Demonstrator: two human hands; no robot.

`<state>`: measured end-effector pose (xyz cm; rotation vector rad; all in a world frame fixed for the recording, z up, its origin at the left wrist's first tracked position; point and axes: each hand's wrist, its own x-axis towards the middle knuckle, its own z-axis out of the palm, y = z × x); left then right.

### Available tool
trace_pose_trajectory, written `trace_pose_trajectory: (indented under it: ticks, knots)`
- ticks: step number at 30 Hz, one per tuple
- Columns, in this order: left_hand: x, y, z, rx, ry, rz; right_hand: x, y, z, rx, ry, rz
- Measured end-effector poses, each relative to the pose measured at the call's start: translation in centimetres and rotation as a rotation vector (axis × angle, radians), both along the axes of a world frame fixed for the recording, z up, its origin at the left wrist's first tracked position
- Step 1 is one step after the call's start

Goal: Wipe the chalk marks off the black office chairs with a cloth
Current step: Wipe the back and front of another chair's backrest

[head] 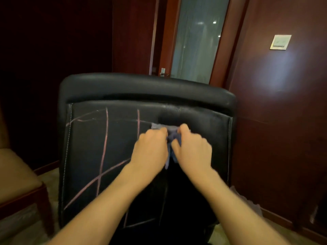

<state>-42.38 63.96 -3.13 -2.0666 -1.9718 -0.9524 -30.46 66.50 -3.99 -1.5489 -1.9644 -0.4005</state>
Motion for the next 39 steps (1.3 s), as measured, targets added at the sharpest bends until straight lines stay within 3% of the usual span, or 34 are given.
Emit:
trace_pose_trajectory:
  ticks: [5,8,12,15,19,23,24,28,31,34,37,39]
  knots:
    - [0.0,-2.5,-6.3,-0.007,-0.052,-0.047,1.1,-2.4,-6.6,-0.157,0.095,0.091]
    - [-1.0,-3.4,-7.8,0.144,-0.251,-0.093,2.6,-3.3,-6.4,-0.179,0.147,0.220]
    - [-0.9,-5.0,-6.1,0.374,-0.591,-0.248,3.5,-4.7,-4.3,-0.125,0.426,0.448]
    - [-0.7,-6.0,-4.3,0.194,-0.930,-0.419,3.5,-5.8,-2.3,-0.019,0.527,0.535]
    - [-1.2,-5.5,-2.8,0.026,-1.112,-0.450,3.2,-5.9,-1.0,0.039,0.510,0.568]
    - [-1.4,-4.6,-0.9,-0.072,-1.496,-0.541,2.7,-5.4,-0.2,0.023,0.638,0.632]
    - [-1.5,-4.3,-0.6,-0.034,-1.451,-0.545,2.7,-5.1,0.1,0.028,0.644,0.629]
    - [-2.1,-2.6,0.5,0.254,-0.865,-0.462,2.5,-2.9,2.3,0.116,0.538,0.555]
    - [-1.8,-0.6,2.4,0.238,-0.589,-0.275,1.9,-0.3,3.4,0.192,0.327,0.421]
    - [-0.6,0.7,2.5,0.157,-0.363,-0.154,1.4,1.3,2.4,0.144,0.118,0.251]
    - [0.3,0.5,0.1,0.128,-0.051,-0.035,1.0,0.9,0.3,0.171,0.024,0.243]
    - [0.5,-0.2,-1.2,0.120,0.047,0.018,0.6,0.4,-0.8,0.203,0.003,0.268]
